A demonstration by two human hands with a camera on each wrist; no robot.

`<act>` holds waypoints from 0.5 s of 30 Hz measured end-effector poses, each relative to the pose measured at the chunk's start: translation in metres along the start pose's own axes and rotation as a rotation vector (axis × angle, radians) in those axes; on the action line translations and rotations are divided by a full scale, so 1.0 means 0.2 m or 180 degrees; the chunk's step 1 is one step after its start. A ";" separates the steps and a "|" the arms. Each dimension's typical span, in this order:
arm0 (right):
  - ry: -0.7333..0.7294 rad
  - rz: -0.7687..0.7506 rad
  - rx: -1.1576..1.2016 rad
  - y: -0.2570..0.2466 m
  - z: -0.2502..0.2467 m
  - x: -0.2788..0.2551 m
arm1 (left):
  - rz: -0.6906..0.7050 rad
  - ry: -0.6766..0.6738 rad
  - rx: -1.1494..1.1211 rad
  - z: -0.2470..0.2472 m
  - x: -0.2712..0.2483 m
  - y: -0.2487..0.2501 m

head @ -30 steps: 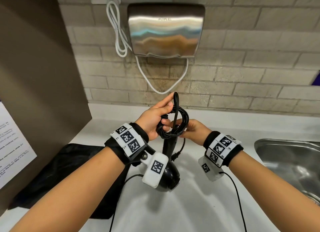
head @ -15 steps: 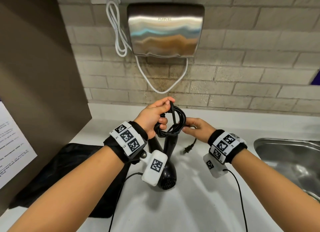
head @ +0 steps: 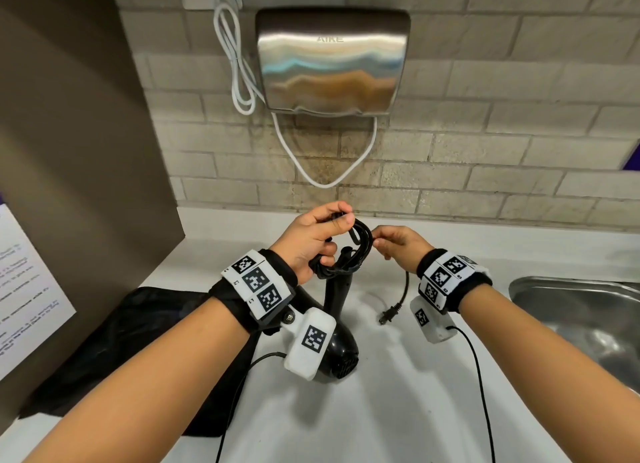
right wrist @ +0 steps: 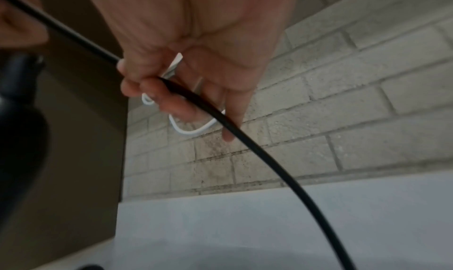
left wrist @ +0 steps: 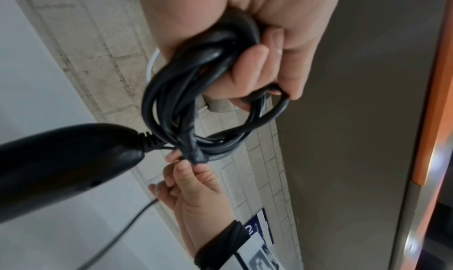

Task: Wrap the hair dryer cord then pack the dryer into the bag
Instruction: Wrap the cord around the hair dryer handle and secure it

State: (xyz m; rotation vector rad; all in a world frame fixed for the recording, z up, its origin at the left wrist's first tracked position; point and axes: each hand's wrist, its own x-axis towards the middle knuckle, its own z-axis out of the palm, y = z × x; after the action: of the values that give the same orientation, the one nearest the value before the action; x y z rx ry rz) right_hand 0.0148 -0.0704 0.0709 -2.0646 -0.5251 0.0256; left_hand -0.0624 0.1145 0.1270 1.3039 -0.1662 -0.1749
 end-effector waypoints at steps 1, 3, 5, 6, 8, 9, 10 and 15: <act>-0.0061 0.0052 -0.0203 0.00 0.01 0.00 | 0.0039 0.0019 0.0077 0.00 0.00 0.00; -0.0230 0.0060 -0.0528 -0.03 0.02 -0.01 | 0.0124 0.0031 0.0192 0.01 0.01 0.00; -0.0364 -0.0130 -0.0470 -0.06 0.04 -0.02 | 0.0203 -0.0004 0.0263 0.00 0.02 0.01; -0.0395 -0.0230 -0.0314 -0.07 0.05 -0.02 | 0.0238 -0.0031 0.0278 -0.01 0.02 0.01; -0.0365 -0.0346 -0.0017 -0.08 0.05 -0.03 | 0.0273 -0.0084 0.0314 -0.01 0.03 0.01; -0.0274 -0.0361 0.0054 -0.08 0.05 -0.02 | 0.0269 -0.0117 0.0344 -0.01 0.03 0.00; -0.0146 -0.0361 0.0076 -0.08 0.05 -0.01 | 0.0258 -0.0151 0.0373 0.00 0.03 -0.01; 0.0321 -0.0228 -0.0158 -0.13 -0.03 0.04 | 0.0089 -0.0059 0.0328 0.01 0.02 -0.03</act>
State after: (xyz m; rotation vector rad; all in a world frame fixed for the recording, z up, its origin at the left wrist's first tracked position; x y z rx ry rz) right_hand 0.0137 -0.0613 0.0963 -2.0819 -0.5416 -0.1342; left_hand -0.0594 0.1110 0.1220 1.4021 -0.2114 -0.1563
